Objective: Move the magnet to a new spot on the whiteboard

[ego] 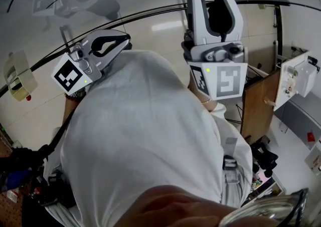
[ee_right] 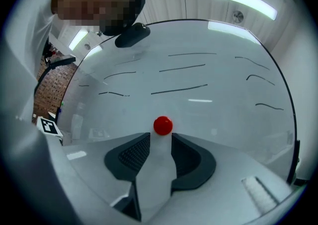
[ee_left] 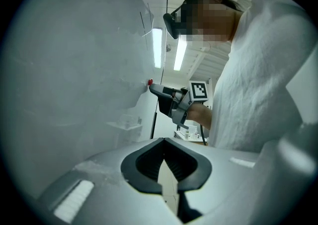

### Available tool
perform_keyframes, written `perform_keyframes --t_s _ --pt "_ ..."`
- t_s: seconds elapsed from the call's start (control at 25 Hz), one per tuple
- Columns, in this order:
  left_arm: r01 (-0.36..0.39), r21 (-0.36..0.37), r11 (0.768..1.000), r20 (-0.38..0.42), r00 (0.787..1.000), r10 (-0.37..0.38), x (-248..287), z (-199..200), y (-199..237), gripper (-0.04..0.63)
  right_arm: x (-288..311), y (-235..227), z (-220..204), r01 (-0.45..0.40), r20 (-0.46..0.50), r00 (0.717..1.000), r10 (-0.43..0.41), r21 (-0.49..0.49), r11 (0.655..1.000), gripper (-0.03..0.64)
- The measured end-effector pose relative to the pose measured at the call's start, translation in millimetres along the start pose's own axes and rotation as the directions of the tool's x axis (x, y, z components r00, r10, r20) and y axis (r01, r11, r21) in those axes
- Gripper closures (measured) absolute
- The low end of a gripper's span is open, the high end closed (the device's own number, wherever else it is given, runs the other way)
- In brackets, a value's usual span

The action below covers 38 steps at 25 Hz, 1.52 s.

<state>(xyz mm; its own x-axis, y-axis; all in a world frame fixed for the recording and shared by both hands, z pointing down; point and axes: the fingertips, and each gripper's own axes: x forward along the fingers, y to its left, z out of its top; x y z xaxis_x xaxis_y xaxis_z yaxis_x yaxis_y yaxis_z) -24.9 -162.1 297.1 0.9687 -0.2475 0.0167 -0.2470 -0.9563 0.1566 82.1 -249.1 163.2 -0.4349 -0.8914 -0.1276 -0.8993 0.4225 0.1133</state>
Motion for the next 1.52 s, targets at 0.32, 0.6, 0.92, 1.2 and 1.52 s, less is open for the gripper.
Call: perform_keyframes --t_s 0.32,0.6,0.92,1.2,1.52 --pt "-0.212 -0.056 0.976 -0.009 0.977 0.211 -14.0 -12.9 -14.6 0.589 -29.5 -15.0 -61.7 -0.062 -0.129 0.989 0.067 0.044 0.997 0.488" --pt "-0.373 -0.115 0.921 -0.082 0.927 0.366 -68.1 -50.7 -26.9 0.589 -55.2 11.2 -107.5 -0.132 -0.196 0.968 0.156 0.131 0.983 0.489" --pt "-0.452 0.015 0.892 -0.172 0.877 0.448 -41.6 -59.7 -103.5 0.589 -159.6 -17.9 -123.7 -0.109 -0.209 0.965 0.16 0.235 0.966 0.489" --pt "-0.37 0.003 0.929 -0.178 0.914 0.365 -35.6 -70.1 -133.9 0.589 -194.3 -7.8 -101.6 -0.086 -0.168 0.978 0.125 0.221 0.972 0.489" --pt "-0.172 0.021 0.985 -0.279 0.945 0.171 -12.9 -98.3 -232.1 0.589 -242.5 31.4 -82.4 -0.103 -0.141 0.981 0.136 0.215 0.971 0.489"
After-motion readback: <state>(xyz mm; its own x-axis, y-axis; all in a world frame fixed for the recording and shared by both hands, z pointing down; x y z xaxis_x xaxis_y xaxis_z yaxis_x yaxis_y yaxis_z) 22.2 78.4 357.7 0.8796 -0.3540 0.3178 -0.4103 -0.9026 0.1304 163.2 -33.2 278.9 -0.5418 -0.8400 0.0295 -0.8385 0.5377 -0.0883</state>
